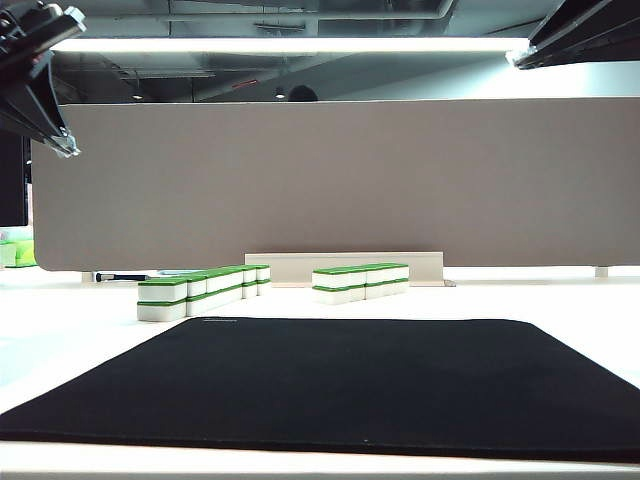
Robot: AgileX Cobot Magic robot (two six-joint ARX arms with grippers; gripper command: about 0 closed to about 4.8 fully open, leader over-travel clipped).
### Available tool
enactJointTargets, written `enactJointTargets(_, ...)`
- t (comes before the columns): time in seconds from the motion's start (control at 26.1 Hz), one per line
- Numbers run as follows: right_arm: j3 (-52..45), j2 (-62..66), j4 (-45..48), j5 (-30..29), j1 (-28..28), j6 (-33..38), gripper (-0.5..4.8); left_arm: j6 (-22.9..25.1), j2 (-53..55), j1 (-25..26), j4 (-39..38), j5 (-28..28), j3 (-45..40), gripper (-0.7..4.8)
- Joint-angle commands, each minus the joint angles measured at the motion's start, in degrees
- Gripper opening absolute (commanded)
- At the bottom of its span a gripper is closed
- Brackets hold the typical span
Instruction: Take a mahjong tile from the mahjong wall and then place it on the table close to you.
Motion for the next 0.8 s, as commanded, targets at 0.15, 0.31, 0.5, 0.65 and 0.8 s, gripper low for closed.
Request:
enactJointTargets(0.15, 0.22, -0.13, 0.9, -0.15, 0.11, -0.04, -0.01, 0.44, 7.23, -0.17, -2.89, -0.35, 6.58, -0.04)
enactJointTargets(0.31, 0.17, -0.11, 0.87, -0.13, 0.11, -0.07, -0.01, 4.81, 15.19, -3.17, -9.03, -4.11, 15.08, -0.01)
enactJointTargets(0.5, 0.17, -0.13, 0.83, -0.13, 0.11, -0.04, -0.01, 5.77, 20.94, -6.27, -12.24, -7.96, 22.32, 0.32)
enactJointTargets(0.65, 0.17, -0.13, 0.7, -0.13, 0.11, -0.04, -0.01, 5.77, 24.76, -7.8, -14.67, -8.59, 27.61, 0.33)
enactJointTargets(0.8, 0.17, -0.13, 0.68, -0.13, 0.11, -0.04, -0.01, 6.86, 29.0, -9.05, -19.19, -10.8, 33.51, 1.93)
